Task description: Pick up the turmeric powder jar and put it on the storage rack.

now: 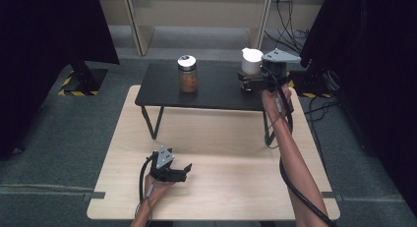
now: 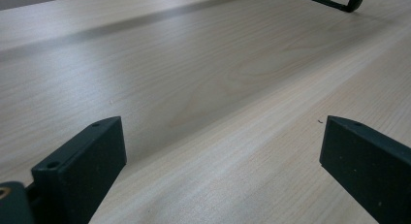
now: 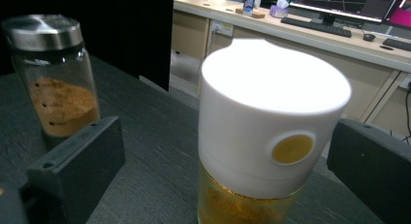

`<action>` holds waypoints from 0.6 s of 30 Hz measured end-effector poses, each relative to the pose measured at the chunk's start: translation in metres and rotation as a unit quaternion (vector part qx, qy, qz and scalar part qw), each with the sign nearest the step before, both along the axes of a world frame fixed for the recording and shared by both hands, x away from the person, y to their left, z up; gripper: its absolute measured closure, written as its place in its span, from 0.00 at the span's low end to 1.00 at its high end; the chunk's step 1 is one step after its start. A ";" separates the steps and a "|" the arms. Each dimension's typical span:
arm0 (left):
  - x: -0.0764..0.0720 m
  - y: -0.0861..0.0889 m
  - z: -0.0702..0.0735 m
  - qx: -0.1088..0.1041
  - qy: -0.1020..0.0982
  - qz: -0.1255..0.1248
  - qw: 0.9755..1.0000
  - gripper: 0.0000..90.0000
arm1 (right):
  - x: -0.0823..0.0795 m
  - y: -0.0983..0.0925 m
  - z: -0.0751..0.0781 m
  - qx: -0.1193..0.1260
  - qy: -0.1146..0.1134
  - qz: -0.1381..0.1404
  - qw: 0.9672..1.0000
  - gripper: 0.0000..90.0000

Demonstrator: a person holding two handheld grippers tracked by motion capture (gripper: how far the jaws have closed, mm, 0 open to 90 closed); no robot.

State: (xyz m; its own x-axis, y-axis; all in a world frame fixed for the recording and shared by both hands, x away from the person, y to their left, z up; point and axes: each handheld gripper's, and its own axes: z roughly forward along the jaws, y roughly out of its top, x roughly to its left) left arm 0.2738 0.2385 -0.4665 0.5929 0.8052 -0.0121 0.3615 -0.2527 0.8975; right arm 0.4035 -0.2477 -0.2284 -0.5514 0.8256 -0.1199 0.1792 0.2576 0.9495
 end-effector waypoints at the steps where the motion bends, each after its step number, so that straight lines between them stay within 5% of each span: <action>1: 0.000 0.000 0.000 0.000 0.000 0.000 1.000 0.02 | -0.002 -0.001 0.001 0.002 -0.001 -0.004 1.000 0.00; 18: 0.000 0.000 0.000 0.000 0.001 -0.001 1.000 0.02 | -0.017 -0.005 0.000 0.010 -0.008 -0.023 1.000 0.00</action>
